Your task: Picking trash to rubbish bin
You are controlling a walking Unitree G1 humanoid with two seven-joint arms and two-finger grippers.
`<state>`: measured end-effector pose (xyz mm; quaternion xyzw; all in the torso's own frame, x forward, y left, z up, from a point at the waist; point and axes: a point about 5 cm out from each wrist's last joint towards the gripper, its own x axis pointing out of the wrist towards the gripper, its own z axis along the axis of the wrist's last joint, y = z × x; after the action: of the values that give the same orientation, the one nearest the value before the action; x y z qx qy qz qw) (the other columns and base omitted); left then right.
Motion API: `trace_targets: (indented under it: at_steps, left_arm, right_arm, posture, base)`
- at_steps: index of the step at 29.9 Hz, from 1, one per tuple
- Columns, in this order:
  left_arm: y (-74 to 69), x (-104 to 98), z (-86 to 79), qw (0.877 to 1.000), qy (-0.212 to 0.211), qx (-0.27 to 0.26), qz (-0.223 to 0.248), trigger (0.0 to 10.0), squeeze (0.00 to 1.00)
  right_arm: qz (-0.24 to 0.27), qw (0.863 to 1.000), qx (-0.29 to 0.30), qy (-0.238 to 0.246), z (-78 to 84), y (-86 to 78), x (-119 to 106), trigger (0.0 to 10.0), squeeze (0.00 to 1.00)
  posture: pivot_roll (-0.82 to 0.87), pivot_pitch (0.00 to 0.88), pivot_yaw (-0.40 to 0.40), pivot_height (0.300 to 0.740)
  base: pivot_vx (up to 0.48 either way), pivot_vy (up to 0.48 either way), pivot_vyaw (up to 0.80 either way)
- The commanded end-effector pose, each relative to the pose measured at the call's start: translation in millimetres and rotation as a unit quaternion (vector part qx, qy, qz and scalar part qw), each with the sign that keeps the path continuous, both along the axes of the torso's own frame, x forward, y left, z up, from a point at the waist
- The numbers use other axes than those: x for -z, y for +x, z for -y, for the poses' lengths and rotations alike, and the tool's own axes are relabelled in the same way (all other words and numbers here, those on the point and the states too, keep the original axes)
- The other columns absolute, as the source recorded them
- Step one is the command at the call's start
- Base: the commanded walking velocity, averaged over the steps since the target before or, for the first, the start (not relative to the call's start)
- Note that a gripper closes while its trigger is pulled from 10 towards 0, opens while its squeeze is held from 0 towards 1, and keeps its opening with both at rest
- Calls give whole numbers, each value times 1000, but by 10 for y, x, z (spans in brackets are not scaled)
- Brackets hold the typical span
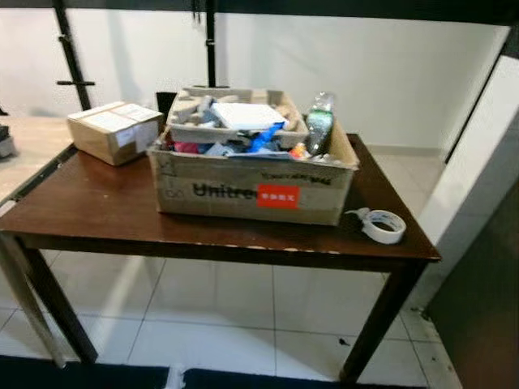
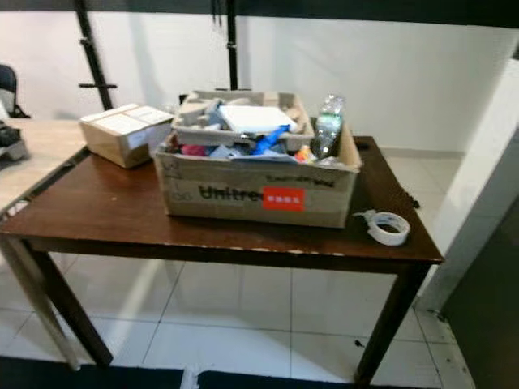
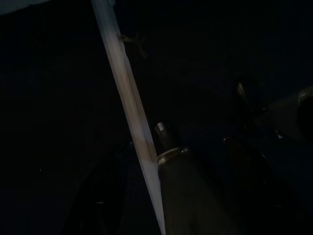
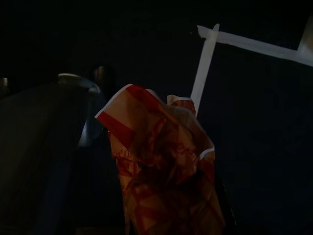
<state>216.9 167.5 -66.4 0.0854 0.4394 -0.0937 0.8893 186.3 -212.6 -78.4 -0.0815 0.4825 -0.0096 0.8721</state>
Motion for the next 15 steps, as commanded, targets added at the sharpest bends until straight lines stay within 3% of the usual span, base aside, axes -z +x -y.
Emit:
trace_targets:
  at_steps: [1,15]
  left_arm:
    - [-138,82,-42,1000,5,-6,-25,10000,0]
    - [-135,83,-44,1000,-3,-10,-22,10000,0]
  right_arm:
    - [-16,1000,5,6,-29,-80,48,10000,0]
    - [-13,1000,4,8,-33,-60,39,10000,0]
  posture:
    - [-110,149,-20,740]
    - [-109,136,-21,740]
  base:
    - [0,0,0]
    - [0,0,0]
